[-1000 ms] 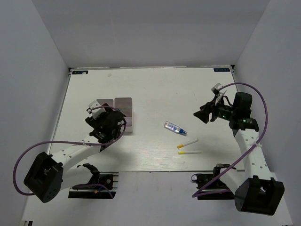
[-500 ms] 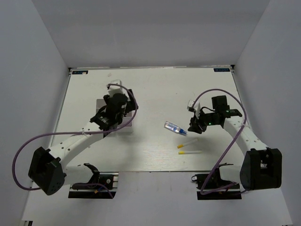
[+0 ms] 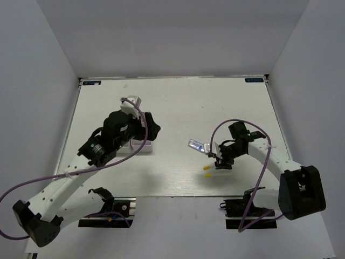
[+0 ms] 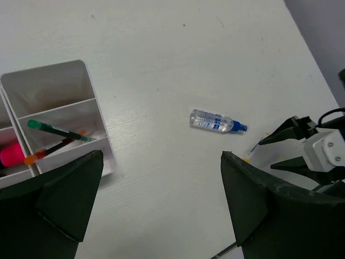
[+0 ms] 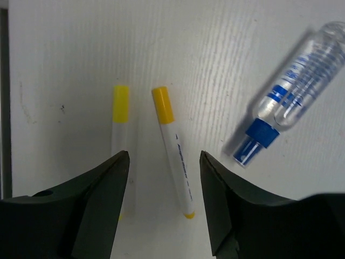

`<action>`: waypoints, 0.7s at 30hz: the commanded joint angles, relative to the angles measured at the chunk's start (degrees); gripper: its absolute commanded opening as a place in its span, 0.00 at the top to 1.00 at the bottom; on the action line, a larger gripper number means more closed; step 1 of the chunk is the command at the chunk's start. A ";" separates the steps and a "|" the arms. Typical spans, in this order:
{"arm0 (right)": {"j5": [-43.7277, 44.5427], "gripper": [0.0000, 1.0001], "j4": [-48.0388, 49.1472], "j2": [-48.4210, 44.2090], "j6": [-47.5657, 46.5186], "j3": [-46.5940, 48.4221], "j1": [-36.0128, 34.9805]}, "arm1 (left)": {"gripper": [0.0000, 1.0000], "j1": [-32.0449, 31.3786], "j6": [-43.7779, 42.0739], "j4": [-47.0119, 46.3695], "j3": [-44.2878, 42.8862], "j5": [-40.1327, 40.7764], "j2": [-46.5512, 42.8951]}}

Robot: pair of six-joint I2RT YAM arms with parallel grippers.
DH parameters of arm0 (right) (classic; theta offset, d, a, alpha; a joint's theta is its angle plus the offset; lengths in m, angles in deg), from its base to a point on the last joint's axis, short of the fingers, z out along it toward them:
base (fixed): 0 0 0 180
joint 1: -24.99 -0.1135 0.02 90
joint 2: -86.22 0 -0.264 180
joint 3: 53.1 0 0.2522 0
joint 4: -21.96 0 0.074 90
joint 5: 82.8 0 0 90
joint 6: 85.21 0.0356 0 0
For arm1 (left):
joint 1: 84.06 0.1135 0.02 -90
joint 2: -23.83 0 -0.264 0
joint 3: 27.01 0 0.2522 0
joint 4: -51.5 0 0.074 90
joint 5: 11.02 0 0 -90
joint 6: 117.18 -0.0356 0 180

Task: Sort the stationery into containers
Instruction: Grab a piece of stationery with the right arm

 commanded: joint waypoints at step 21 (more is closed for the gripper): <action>16.05 0.52 5.45 14.52 4.73 5.94 -16.38 | 0.00 1.33 -7.60 -4.00 9.17 -6.59 -21.64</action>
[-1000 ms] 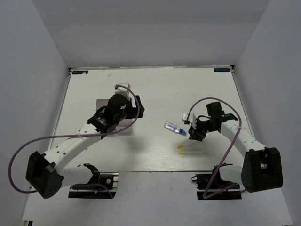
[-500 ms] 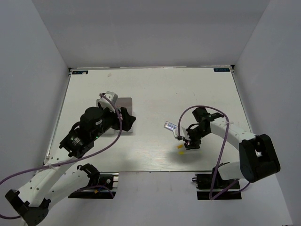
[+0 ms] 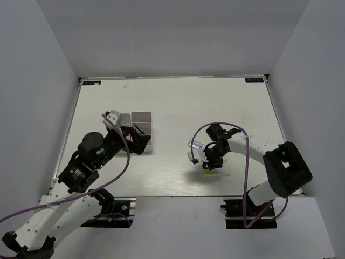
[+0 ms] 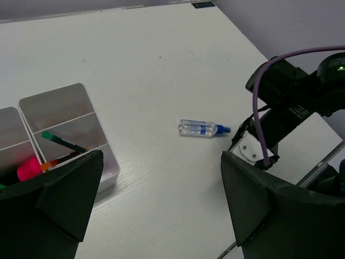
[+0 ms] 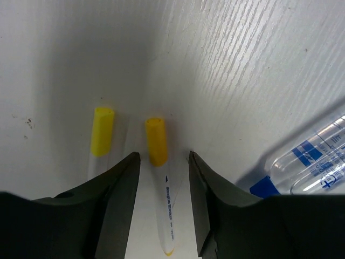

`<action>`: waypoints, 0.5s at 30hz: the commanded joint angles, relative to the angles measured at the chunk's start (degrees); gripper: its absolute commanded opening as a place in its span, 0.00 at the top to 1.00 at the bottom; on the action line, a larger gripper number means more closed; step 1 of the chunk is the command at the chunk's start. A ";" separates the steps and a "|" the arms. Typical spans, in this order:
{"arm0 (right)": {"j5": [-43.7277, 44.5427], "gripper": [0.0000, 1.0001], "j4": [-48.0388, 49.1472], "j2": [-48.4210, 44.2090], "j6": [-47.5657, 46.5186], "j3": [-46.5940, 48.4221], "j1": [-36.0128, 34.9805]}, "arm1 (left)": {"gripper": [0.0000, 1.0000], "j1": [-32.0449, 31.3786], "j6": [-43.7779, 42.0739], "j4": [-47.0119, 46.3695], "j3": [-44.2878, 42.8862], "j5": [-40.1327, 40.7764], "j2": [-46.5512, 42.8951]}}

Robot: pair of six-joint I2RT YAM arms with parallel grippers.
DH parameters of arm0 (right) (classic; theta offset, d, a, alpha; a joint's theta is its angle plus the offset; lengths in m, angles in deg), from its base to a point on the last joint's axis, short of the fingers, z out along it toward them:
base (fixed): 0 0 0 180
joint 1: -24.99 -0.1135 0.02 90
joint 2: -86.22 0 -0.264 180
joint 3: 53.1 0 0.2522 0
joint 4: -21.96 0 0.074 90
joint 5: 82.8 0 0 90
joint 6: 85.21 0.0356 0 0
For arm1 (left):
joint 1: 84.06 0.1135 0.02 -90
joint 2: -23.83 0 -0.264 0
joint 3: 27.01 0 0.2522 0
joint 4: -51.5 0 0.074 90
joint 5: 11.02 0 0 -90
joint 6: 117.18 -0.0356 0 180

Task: Sort the stationery into containers
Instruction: Grab a piece of stationery with the right arm

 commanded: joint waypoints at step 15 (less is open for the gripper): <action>-2.17 0.91 -0.85 2.24 8.20 9.92 -6.16 | 0.00 0.30 -1.27 -11.15 5.05 -11.02 -12.81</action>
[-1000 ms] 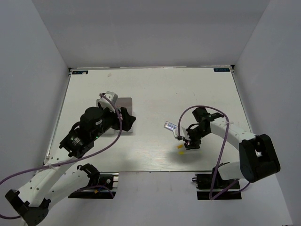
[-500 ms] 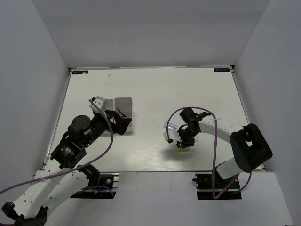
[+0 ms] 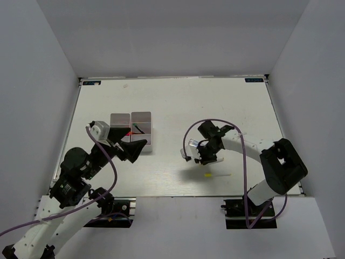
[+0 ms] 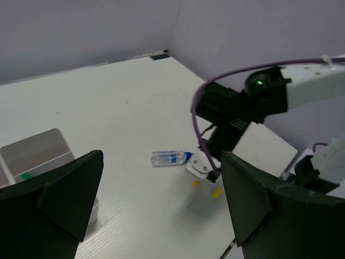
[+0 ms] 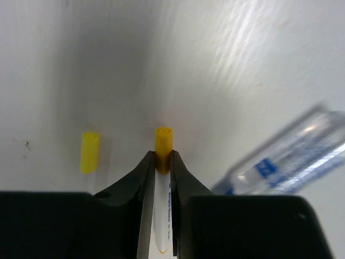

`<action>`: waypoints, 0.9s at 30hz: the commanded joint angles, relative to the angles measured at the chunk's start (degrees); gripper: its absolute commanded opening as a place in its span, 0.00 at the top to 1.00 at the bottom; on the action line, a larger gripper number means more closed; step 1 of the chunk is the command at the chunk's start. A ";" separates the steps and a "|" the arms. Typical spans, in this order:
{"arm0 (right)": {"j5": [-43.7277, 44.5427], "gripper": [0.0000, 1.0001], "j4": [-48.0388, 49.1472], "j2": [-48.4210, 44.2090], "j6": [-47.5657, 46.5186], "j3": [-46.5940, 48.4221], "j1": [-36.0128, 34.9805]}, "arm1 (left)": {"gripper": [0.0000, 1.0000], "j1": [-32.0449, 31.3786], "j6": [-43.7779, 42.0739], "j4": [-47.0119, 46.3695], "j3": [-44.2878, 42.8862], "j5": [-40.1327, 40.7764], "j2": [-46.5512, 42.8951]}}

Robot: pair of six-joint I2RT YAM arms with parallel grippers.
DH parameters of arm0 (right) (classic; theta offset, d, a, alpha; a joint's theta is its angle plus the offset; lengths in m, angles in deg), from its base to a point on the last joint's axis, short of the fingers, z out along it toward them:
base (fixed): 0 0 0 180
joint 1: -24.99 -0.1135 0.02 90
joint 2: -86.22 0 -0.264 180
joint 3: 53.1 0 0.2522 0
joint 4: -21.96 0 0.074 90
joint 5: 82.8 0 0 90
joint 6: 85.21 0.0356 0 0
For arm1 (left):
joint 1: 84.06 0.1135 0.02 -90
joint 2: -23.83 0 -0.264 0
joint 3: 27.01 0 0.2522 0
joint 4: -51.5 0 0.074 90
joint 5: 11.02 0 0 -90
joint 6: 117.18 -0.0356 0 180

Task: Sort the stationery into containers
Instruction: Grab a piece of stationery with the right arm, then place the stationery into the container

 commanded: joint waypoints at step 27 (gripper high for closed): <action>-41.18 0.96 12.71 39.03 45.64 79.92 -12.49 | 0.00 0.83 -4.13 -12.29 4.44 -28.44 -5.95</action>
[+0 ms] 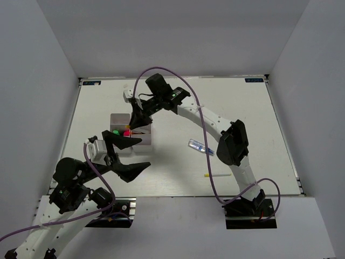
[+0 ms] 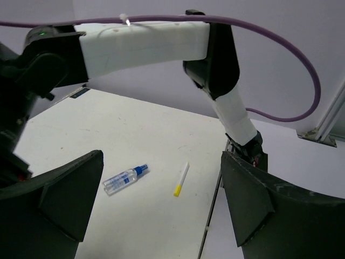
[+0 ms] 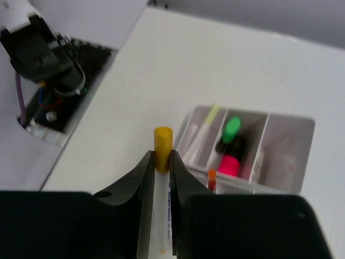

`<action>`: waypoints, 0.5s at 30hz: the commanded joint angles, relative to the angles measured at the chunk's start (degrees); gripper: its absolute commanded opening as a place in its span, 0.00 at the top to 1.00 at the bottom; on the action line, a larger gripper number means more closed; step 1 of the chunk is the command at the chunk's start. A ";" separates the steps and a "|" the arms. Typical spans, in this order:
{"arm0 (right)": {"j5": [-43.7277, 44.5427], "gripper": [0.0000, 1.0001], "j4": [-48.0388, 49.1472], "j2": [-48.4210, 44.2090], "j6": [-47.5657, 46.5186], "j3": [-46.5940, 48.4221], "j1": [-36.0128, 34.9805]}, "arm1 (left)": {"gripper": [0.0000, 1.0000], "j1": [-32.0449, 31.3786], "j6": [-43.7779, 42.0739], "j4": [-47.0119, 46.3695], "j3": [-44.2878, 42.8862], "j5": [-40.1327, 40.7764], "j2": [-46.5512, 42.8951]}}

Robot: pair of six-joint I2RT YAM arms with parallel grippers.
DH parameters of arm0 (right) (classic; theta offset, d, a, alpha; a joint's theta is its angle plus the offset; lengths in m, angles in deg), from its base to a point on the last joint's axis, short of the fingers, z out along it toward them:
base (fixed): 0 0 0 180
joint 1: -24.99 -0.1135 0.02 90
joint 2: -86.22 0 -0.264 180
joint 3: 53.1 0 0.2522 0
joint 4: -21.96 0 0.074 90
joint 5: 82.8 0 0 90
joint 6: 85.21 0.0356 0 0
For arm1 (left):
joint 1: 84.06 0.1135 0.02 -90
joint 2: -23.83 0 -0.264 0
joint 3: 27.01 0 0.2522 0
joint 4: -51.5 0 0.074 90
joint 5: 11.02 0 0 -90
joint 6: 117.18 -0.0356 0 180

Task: Sort the stationery into containers
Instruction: Place the stationery into the container

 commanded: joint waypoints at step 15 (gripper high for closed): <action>-16.45 0.96 50.90 16.90 47.45 12.02 -3.94 | 0.00 1.46 -0.63 -2.06 0.93 -4.37 0.76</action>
